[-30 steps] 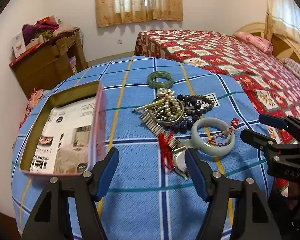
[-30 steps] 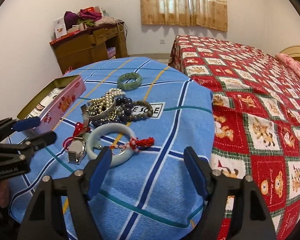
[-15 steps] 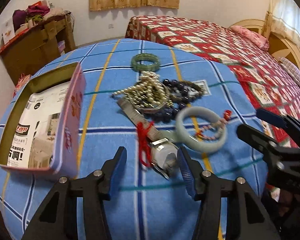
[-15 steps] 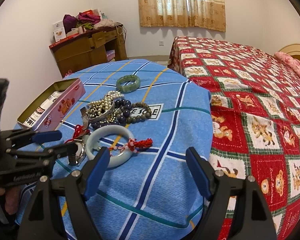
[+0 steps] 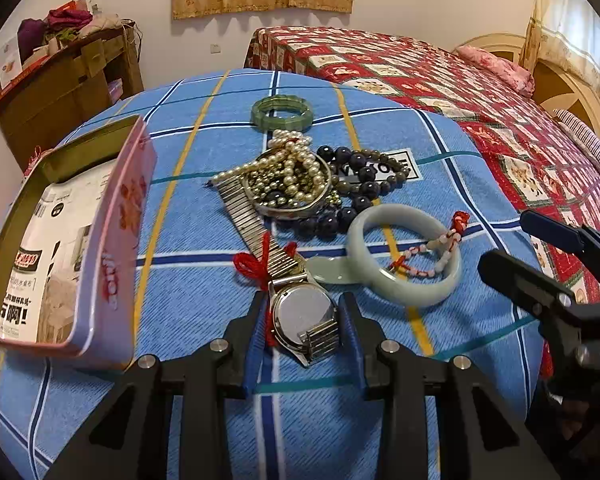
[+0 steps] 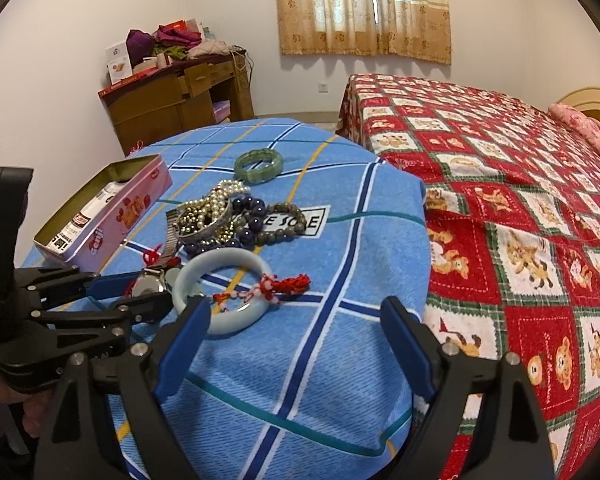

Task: Organize jewelry

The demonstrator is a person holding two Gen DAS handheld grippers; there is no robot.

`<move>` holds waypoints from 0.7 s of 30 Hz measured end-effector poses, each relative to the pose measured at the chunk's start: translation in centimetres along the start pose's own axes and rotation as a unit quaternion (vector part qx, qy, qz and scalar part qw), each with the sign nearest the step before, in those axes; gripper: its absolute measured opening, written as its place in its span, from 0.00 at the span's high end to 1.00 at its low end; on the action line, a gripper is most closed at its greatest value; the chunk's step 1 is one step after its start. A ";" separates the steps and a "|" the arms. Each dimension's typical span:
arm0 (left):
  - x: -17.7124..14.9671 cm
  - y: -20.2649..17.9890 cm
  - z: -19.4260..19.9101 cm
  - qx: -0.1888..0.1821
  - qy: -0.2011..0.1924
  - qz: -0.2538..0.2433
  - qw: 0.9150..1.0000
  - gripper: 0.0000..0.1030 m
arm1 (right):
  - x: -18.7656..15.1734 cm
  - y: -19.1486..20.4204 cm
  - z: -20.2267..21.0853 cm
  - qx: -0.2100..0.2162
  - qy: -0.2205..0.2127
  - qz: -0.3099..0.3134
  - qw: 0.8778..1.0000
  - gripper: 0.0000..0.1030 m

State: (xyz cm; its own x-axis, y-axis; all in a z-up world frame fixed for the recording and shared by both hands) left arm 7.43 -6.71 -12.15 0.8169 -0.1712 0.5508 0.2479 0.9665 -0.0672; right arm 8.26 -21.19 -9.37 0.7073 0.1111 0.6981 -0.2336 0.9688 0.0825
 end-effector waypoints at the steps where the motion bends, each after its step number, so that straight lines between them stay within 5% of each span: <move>1: -0.2 0.3 0.4 -0.006 -0.002 0.005 1.000 0.65 | 0.1 0.0 0.0 -0.001 -0.001 0.001 1.000 0.14; 17: 1.7 3.7 8.8 -0.006 -0.118 0.031 0.993 0.65 | 0.3 1.5 0.3 0.010 -0.010 0.032 0.999 0.14; 21: 1.4 3.1 7.9 -0.006 -0.111 0.019 0.994 0.65 | 0.3 2.6 0.2 0.031 -0.005 0.048 0.998 0.28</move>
State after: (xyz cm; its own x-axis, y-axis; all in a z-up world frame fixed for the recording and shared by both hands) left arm 5.22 -2.41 -5.00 0.6910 -0.0863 0.7177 0.2255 0.9690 -0.1006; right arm 7.77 -18.68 -8.78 0.6735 0.2001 0.7116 -0.3414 0.9381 0.0594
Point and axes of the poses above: each gripper's, at about its wrist camera, not at the fingertips, and z roughly against the way its jaws point, y to its left, x to its top, the point moved 5 cm from there along -z, roughly the way its jaws point, and after that the axes turned 3 degrees about y, right-handed, at the moved point
